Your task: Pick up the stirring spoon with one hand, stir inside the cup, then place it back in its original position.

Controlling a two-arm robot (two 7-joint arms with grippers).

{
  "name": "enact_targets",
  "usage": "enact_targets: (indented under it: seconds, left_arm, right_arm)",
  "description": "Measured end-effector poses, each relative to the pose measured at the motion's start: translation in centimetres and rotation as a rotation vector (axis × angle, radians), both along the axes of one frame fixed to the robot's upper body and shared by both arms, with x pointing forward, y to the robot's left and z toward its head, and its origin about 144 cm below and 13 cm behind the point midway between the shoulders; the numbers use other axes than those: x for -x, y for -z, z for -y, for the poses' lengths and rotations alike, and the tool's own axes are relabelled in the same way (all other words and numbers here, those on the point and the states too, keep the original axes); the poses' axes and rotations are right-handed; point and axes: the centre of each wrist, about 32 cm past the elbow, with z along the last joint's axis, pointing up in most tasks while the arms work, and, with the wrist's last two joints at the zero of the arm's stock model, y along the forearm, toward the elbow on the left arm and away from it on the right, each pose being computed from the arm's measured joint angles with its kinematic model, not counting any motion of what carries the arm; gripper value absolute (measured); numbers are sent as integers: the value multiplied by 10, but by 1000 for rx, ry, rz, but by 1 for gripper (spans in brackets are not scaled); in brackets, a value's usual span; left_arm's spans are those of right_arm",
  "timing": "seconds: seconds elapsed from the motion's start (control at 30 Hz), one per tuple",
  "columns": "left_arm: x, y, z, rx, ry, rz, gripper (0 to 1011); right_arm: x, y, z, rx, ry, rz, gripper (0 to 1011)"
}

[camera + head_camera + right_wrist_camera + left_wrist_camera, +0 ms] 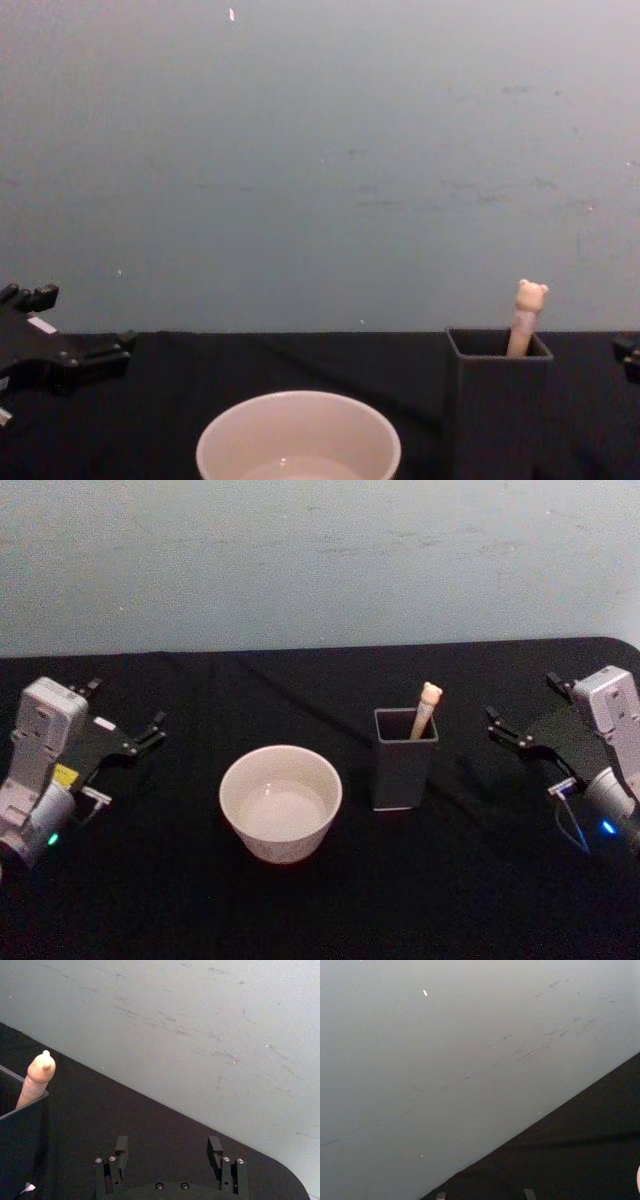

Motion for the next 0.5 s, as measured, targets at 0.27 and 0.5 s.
enact_targets:
  seconds: [0.27,0.5]
  left_arm:
    - [0,0,0,0,0,0,1001]
    - [0,0,0,0,0,0,1001]
  right_arm:
    - [0,0,0,1,0,0,1004]
    - [0,0,0,1,0,0,1004]
